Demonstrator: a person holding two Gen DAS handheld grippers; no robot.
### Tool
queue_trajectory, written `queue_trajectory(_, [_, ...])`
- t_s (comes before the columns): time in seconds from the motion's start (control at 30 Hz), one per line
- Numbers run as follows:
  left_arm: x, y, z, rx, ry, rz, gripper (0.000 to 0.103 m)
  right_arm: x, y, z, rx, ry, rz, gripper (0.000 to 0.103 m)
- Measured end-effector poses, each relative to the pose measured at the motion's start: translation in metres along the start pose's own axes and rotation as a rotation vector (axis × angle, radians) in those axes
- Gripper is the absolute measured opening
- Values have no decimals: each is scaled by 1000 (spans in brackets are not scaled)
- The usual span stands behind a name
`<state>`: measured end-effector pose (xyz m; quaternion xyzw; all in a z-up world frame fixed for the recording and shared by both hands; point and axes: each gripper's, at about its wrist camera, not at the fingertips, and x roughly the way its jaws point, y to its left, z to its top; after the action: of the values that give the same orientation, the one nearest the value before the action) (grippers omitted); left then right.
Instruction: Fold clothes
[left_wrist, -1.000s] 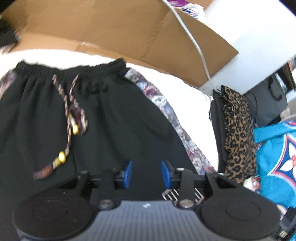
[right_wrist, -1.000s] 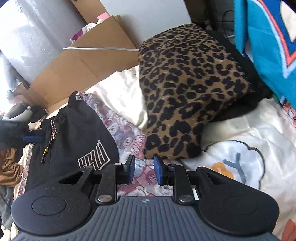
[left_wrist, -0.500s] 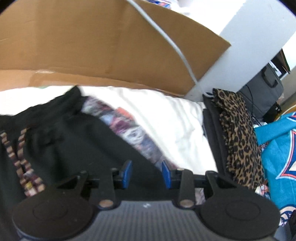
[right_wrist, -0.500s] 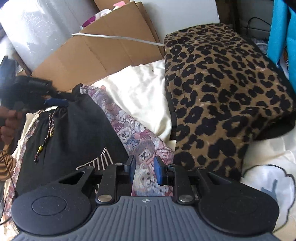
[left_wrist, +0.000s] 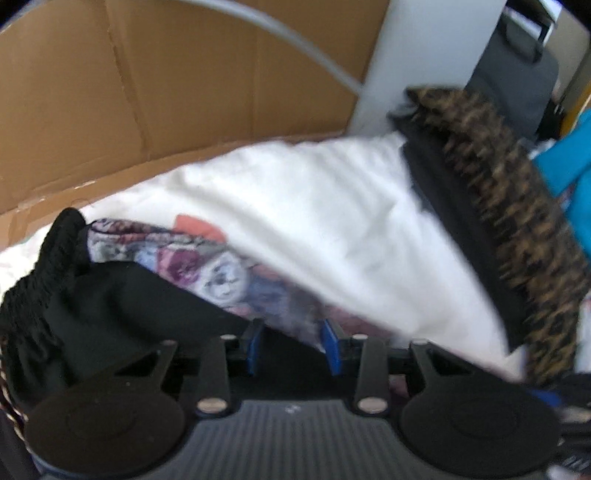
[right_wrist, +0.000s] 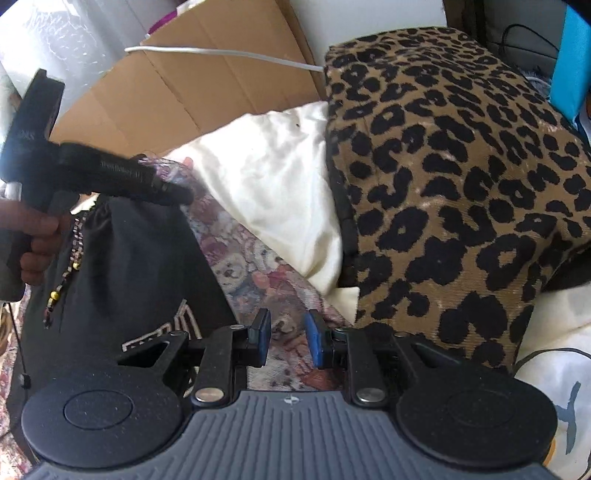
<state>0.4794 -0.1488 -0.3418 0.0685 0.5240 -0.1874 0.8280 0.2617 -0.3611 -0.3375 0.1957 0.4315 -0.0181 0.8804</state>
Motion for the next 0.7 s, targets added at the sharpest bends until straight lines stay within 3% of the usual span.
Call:
queue_trajectory(0.23, [4,16,5,32,0,82,39,2,-10,-2,-6,26,-64,11])
queue_trajectory(0.43, [-16,27,20,13,-63,87,33,-3,-9,-1,6,20,-67,15])
queue_trajectory(0.7, [6,30,33,32,-18,91,30,-3,3,6,-28,2,2,14])
